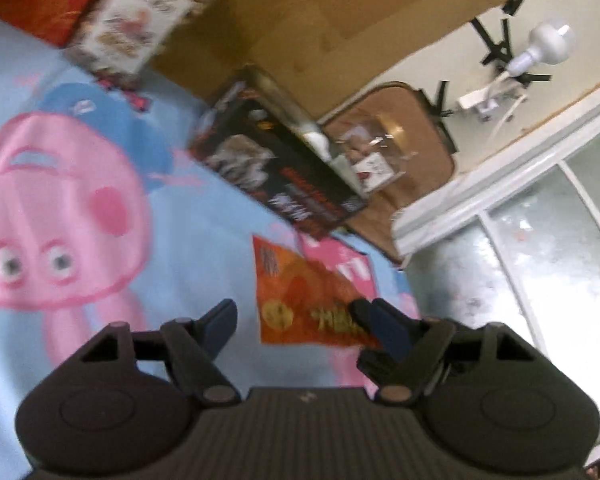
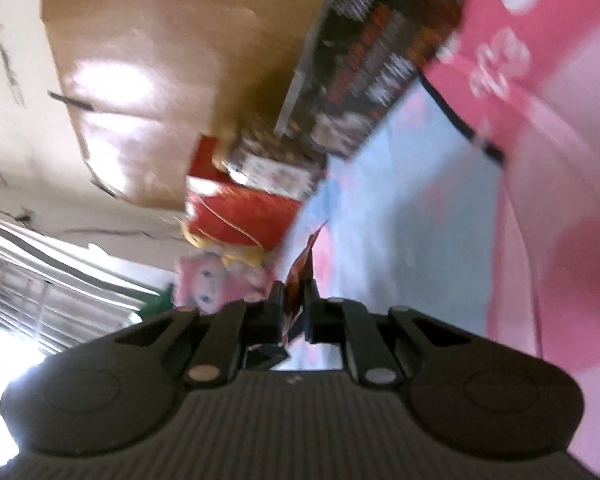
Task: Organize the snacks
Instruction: 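Grasp the orange snack packet with the left gripper and lift it, then drop the orange packet into the black tin box with the left gripper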
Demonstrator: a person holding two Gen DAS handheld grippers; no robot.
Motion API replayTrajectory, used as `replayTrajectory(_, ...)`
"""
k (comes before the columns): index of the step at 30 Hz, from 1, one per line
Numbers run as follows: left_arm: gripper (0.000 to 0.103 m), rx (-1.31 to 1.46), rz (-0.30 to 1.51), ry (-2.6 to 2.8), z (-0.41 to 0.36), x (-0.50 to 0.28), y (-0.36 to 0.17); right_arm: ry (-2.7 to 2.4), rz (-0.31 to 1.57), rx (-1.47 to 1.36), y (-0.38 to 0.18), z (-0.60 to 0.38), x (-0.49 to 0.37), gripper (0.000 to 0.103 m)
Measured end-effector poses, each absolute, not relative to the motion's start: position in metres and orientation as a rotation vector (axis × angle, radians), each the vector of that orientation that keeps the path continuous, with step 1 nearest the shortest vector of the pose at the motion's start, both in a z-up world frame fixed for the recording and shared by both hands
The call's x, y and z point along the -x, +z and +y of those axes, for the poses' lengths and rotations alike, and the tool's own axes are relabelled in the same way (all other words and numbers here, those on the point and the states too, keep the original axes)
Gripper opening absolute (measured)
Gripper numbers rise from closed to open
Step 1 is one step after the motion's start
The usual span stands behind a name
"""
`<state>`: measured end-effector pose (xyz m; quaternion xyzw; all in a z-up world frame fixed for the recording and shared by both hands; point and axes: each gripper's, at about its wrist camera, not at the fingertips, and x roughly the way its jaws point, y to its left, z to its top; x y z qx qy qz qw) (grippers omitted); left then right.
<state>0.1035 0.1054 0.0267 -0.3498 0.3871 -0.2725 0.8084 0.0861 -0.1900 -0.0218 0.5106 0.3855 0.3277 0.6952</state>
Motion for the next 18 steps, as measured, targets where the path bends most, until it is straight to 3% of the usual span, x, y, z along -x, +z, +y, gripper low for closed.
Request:
replayTrajectory(2, 0.044, 0.736, 0.813, -0.626, 0.094, -0.116, 0.037, 0.745, 0.820, -1.123, -0.005, -0.195, -0.094, 0.012)
replayTrajectory(8, 0.033, 0.660, 0.712, -0.633, 0.071, -0.172, 0.104, 0.723, 0.708, -0.952, 0.073, -0.200, -0.146, 0.012)
replayTrajectory(12, 0.033, 0.551, 0.629, -0.597, 0.056, -0.216, 0.150, 0.701, 0.606, -0.804, 0.133, -0.195, -0.194, 0.012)
replayTrajectory(15, 0.033, 0.537, 0.662, -0.541, 0.052, -0.248, 0.137, 0.659, 0.581, -0.713, 0.138, -0.186, -0.221, 0.012)
replayTrajectory(18, 0.034, 0.555, 0.738, -0.465, 0.054, -0.272, 0.102, 0.606, 0.646, -0.679, 0.105, -0.173, -0.247, 0.012)
